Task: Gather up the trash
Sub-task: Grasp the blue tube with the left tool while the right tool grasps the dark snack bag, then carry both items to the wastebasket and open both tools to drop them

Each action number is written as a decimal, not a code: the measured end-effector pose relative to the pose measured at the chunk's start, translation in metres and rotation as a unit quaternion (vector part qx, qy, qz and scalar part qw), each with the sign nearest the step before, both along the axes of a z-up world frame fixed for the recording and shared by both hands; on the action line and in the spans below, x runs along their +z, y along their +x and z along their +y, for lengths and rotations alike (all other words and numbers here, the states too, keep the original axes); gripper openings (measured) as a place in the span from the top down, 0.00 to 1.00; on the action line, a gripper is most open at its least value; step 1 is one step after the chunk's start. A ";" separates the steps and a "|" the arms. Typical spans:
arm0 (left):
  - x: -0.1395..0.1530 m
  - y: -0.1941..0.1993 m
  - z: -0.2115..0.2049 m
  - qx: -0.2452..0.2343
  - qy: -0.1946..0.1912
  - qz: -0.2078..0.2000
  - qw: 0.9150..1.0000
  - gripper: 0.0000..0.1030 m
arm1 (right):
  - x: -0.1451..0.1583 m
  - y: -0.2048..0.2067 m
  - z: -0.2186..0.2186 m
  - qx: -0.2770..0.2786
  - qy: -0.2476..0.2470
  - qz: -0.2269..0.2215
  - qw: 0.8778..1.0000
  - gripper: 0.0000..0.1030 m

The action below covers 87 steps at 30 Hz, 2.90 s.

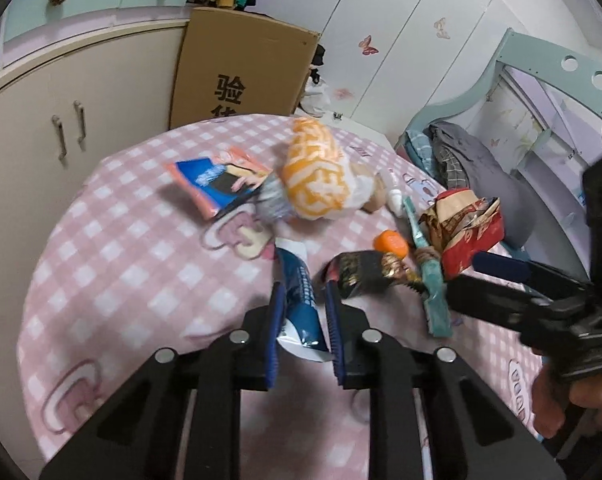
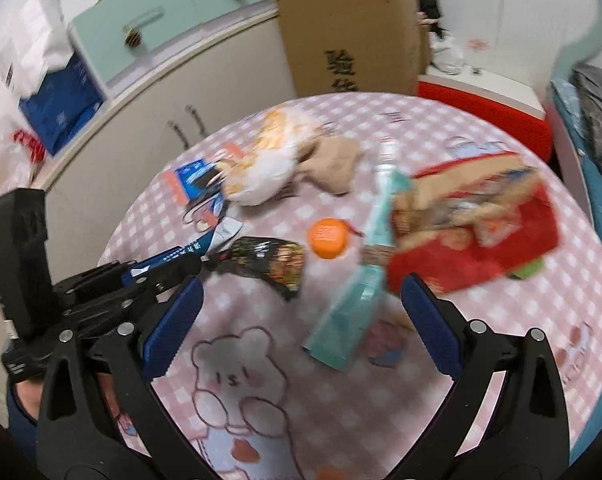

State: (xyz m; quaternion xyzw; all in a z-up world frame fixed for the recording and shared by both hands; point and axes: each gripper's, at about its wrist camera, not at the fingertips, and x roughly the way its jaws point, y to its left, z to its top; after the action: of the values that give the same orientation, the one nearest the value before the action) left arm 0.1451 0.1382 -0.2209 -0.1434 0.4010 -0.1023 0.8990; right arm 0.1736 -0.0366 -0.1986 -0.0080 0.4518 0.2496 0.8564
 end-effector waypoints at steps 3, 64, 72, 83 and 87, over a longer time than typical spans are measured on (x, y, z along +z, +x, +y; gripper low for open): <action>-0.002 -0.008 0.008 0.006 0.009 0.008 1.000 0.80 | -0.011 0.008 0.017 0.014 -0.008 0.006 1.000 0.06; 0.105 -0.023 -0.102 -0.046 0.033 -0.100 0.993 0.91 | 0.079 -0.041 -0.185 -0.074 0.139 -0.123 0.980 0.65; 0.132 -0.011 -0.238 -0.176 0.028 -0.131 0.975 0.91 | 0.076 -0.078 -0.334 -0.238 0.162 -0.142 0.947 0.65; 0.060 0.004 -0.406 -0.321 -0.005 -0.016 0.947 0.91 | -0.041 -0.123 -0.480 -0.413 0.143 -0.030 0.899 0.65; 0.027 0.017 -0.450 -0.335 -0.006 0.031 0.942 0.91 | -0.085 -0.123 -0.501 -0.438 0.160 0.018 0.885 0.65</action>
State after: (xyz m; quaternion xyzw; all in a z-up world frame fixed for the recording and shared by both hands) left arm 0.1618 -0.3116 -0.1940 -0.0094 0.4526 -0.3955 0.7992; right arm 0.0509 -0.5372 -0.2834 0.3324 0.3787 -0.0816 0.8599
